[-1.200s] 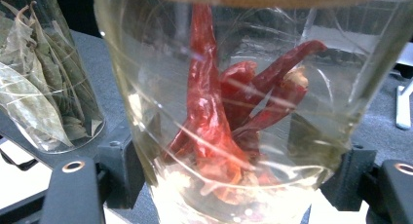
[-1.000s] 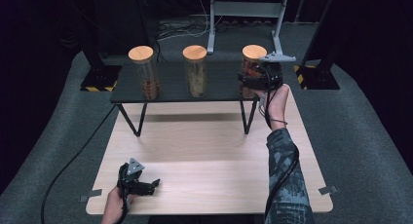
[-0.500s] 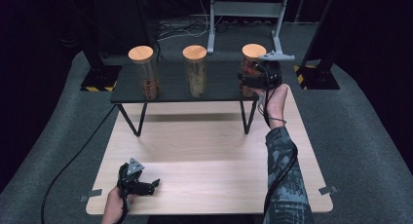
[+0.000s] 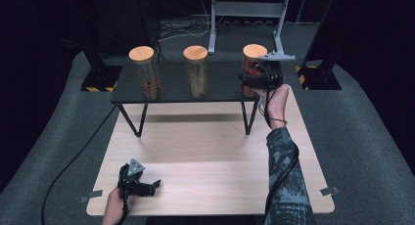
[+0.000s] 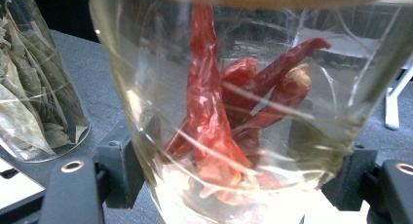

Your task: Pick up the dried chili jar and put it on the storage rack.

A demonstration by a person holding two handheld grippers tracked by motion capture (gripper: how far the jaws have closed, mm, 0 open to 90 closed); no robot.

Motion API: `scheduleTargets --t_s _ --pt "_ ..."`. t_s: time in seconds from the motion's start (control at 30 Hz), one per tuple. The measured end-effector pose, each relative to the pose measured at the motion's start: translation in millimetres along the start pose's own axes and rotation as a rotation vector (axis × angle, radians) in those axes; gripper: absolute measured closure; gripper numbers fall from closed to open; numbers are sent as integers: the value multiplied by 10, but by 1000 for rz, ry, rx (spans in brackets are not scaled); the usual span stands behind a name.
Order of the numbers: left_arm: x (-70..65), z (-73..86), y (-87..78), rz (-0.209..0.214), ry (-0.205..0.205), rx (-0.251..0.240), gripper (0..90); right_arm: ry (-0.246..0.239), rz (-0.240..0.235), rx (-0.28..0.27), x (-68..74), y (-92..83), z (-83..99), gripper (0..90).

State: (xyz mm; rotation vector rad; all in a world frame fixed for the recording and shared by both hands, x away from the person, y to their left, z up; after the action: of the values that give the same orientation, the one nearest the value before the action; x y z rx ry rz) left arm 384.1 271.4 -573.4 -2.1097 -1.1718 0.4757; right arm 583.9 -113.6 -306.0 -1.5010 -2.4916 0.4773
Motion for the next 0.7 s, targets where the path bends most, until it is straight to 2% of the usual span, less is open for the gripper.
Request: scheduleTargets --t_s 0.2,0.33,0.43,0.7 --pt "0 0 0 0 0 0 0 -8 -5 14 2 -6 3 218" --pt "1 2 -2 1 2 2 0 2 -10 59 3 -30 46 98" --pt "1 1 -1 1 2 1 0 0 -16 93 14 -63 98 49" --pt "2 2 -2 1 4 3 0 -21 -30 157 74 -181 289 15"
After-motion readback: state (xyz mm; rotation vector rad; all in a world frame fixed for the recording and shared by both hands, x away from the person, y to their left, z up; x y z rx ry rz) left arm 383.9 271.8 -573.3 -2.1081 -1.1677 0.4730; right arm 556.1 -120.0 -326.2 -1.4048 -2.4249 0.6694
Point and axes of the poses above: each handheld gripper's, and its own axes: y roughly forward along the jaws, z roughly out of its underside, x roughly to its left, the point moved 6 cm from there along y, roughly forward along the jaws
